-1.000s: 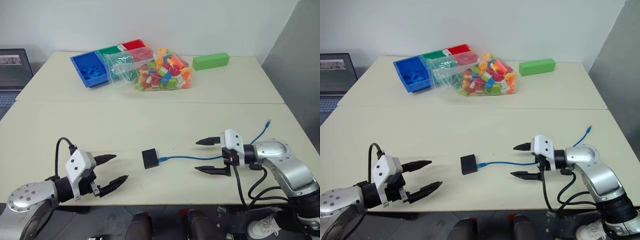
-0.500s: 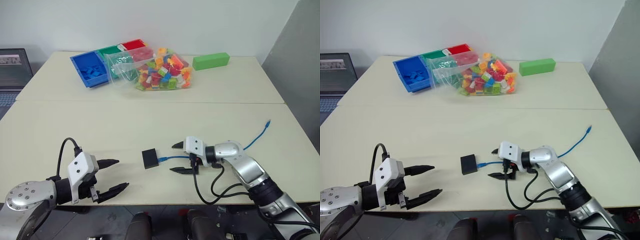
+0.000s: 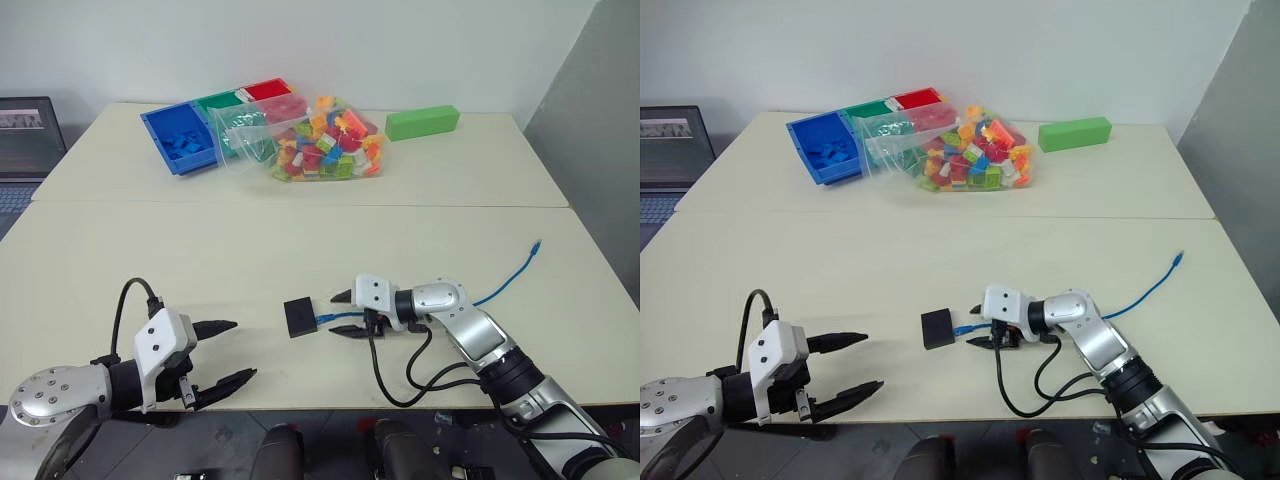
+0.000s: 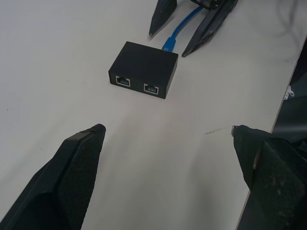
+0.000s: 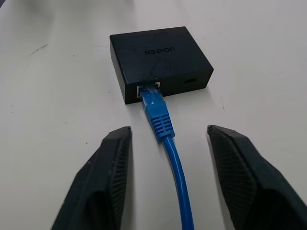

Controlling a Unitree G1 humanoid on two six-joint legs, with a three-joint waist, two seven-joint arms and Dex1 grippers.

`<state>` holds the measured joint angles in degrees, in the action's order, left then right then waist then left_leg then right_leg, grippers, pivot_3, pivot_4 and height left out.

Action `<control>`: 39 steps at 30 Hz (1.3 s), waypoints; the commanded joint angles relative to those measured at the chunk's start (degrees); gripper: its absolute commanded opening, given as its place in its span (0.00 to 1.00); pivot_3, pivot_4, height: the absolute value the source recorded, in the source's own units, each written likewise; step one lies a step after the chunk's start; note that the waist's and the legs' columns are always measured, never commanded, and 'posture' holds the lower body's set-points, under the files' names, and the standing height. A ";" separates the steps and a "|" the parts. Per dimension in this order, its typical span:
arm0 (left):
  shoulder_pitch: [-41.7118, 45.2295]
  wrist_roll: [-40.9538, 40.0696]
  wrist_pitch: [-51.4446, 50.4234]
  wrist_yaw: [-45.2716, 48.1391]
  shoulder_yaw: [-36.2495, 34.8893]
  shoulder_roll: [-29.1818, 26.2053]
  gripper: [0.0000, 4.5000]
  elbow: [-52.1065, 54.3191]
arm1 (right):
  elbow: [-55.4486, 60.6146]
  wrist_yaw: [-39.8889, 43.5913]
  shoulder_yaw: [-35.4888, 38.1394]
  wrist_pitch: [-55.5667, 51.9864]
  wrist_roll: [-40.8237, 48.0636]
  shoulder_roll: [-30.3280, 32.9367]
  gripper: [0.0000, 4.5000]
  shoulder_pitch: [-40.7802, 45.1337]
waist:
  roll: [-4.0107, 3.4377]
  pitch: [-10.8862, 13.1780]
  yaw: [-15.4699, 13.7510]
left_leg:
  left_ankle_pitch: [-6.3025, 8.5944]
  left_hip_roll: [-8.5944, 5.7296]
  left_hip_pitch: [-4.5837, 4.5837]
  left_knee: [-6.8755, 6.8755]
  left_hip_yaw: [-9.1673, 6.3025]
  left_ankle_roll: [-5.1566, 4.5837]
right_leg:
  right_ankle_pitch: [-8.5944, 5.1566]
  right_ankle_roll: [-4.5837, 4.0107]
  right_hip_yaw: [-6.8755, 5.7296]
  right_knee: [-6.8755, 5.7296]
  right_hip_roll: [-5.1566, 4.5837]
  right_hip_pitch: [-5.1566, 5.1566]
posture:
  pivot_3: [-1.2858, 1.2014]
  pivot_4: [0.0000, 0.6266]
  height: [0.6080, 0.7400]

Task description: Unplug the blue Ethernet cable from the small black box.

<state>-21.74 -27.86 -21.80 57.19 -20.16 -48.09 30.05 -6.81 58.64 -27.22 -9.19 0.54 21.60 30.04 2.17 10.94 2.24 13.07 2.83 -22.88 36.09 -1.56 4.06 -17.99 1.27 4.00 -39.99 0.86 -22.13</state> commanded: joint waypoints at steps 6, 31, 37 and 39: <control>2.04 -0.11 0.49 -0.49 0.24 0.47 1.00 -1.96 | 2.25 0.71 -0.42 1.06 -0.99 0.08 0.07 -0.13 | 0.00 0.00 0.00 | 0.00 -0.01 -0.01 0.00 0.00 0.00 | 0.00 0.00 0.00 0.00 0.00 0.00 | 0.52 0.24 1.00; 30.13 -25.30 -29.63 -11.35 2.32 10.09 1.00 -13.10 | 3.17 -10.65 1.88 34.34 -11.83 1.71 0.00 7.95 | 0.02 -0.01 -0.23 | -0.01 -0.04 -0.03 0.03 -0.16 0.02 | 0.02 -0.01 -0.13 -0.11 -0.06 0.04 | 0.52 0.24 1.00; 30.63 -26.21 -30.51 -8.50 3.61 9.33 1.00 -13.51 | 3.23 -11.31 2.47 33.82 -11.45 1.36 0.00 8.13 | 0.02 -0.01 -0.24 | -0.01 -0.04 -0.03 0.03 -0.17 0.03 | 0.02 -0.01 -0.14 -0.11 -0.06 0.04 | 0.52 0.24 1.00; 30.59 -26.77 -30.55 -7.84 3.47 9.41 0.96 -13.65 | 3.34 -11.32 2.70 33.91 -11.30 1.46 0.00 8.09 | 0.02 -0.01 -0.26 | -0.01 -0.04 -0.03 0.03 -0.18 0.03 | 0.02 -0.01 -0.14 -0.11 -0.06 0.04 | 0.52 0.24 1.00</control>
<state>8.09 -52.97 -52.38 48.14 -16.35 -38.09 15.54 -5.94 48.20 -26.33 24.34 -11.74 23.29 37.44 2.19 10.93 1.98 13.06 2.79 -22.92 36.12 -1.74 4.09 -17.97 1.26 3.86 -40.10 0.81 -22.09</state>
